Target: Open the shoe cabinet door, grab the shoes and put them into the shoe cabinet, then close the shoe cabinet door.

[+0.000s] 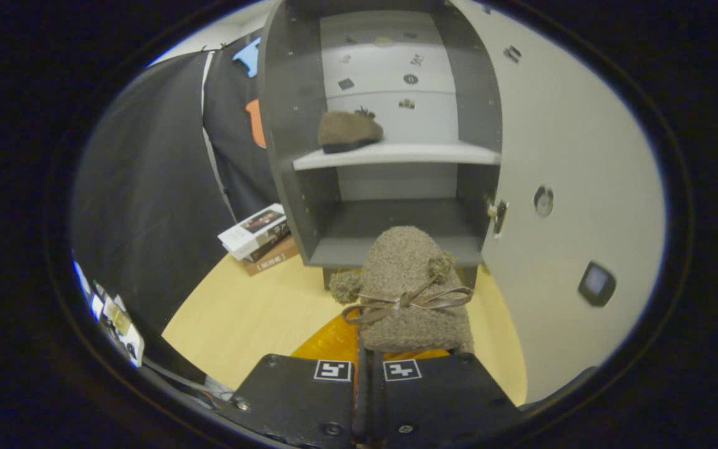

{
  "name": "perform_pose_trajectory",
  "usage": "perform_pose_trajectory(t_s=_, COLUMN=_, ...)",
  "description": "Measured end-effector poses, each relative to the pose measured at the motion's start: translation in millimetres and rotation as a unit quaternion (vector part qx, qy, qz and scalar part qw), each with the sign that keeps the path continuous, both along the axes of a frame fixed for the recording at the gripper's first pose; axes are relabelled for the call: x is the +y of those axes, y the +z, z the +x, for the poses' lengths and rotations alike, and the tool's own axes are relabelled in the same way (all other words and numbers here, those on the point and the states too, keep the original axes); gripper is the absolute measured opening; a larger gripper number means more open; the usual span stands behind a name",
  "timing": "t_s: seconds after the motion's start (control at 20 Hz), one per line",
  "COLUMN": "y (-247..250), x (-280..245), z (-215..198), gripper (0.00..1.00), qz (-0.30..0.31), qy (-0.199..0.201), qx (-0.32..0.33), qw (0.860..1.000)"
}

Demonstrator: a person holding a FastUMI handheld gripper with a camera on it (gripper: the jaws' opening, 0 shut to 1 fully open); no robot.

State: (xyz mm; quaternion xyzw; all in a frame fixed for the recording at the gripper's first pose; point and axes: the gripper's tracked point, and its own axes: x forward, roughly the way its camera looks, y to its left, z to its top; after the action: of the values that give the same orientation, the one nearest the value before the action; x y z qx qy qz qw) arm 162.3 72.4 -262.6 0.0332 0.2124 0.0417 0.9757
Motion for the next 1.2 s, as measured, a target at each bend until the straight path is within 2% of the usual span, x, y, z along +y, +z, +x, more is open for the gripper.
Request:
perform_pose_trajectory(t_s=0.3, y=88.2, x=1.3, z=41.7, gripper=0.06, qz=-0.01, qy=-0.006, qx=-0.065, qw=0.998)
perform_pose_trajectory(t_s=0.6, y=147.1, x=-6.1, z=109.4, gripper=0.06, qz=-0.019, qy=-0.02, qx=-0.096, qw=0.995)
perform_pose_trajectory(t_s=0.9, y=179.3, x=-14.4, z=186.8, gripper=0.06, qz=-0.034, qy=-0.039, qx=-0.107, qw=0.993)
perform_pose_trajectory(t_s=1.2, y=181.7, x=-33.2, z=260.0, gripper=0.06, qz=-0.04, qy=-0.05, qx=-0.076, qw=0.995)
